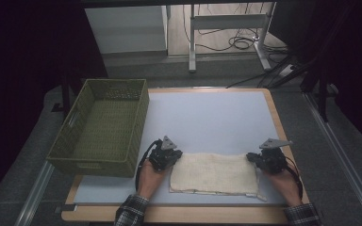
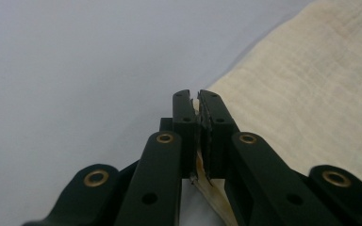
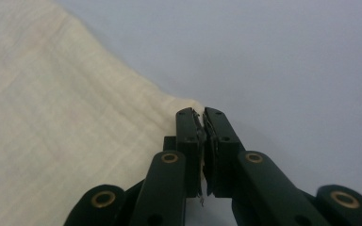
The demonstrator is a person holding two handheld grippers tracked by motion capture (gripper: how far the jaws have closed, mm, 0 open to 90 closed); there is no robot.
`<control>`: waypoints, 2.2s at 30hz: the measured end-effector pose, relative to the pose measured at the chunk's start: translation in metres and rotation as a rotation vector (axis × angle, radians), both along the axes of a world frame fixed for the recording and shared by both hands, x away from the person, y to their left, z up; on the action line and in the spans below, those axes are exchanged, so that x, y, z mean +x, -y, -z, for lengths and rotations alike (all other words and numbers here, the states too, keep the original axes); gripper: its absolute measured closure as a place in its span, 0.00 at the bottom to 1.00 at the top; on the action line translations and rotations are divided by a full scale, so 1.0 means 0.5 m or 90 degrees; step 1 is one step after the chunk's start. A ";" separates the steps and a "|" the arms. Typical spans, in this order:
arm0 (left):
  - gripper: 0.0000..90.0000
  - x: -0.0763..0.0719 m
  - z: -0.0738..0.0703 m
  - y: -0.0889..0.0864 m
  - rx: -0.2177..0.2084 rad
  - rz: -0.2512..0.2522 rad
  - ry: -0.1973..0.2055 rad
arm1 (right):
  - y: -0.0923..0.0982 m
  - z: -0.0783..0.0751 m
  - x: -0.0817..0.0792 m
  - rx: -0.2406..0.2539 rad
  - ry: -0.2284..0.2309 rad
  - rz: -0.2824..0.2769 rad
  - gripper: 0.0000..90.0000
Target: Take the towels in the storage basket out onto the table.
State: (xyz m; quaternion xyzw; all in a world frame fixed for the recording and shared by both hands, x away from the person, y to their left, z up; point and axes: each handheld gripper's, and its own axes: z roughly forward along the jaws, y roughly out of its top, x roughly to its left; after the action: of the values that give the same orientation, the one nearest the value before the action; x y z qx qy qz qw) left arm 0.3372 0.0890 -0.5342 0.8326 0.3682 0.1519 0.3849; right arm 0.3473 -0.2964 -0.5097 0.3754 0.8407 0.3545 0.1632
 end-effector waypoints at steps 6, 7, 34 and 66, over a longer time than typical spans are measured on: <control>0.96 -0.031 -0.025 -0.019 -0.019 -0.011 0.029 | -0.013 -0.015 0.071 0.006 0.013 0.007 0.95; 0.96 -0.039 -0.029 -0.022 -0.019 -0.012 0.033 | -0.018 -0.016 0.082 0.011 0.013 0.007 0.95; 0.47 -0.008 0.023 -0.040 -0.018 -0.057 -0.024 | -0.024 -0.006 0.035 0.038 -0.021 -0.008 0.49; 0.43 -0.008 0.023 -0.039 -0.012 -0.066 -0.022 | -0.309 0.013 -0.119 0.051 -0.070 -0.289 0.70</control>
State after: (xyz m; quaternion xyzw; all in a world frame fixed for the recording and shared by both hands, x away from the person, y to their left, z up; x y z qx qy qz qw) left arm 0.3332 0.1085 -0.5458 0.8113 0.4189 0.1534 0.3778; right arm 0.2876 -0.1416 -0.5164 0.2014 0.8965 0.3943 0.0184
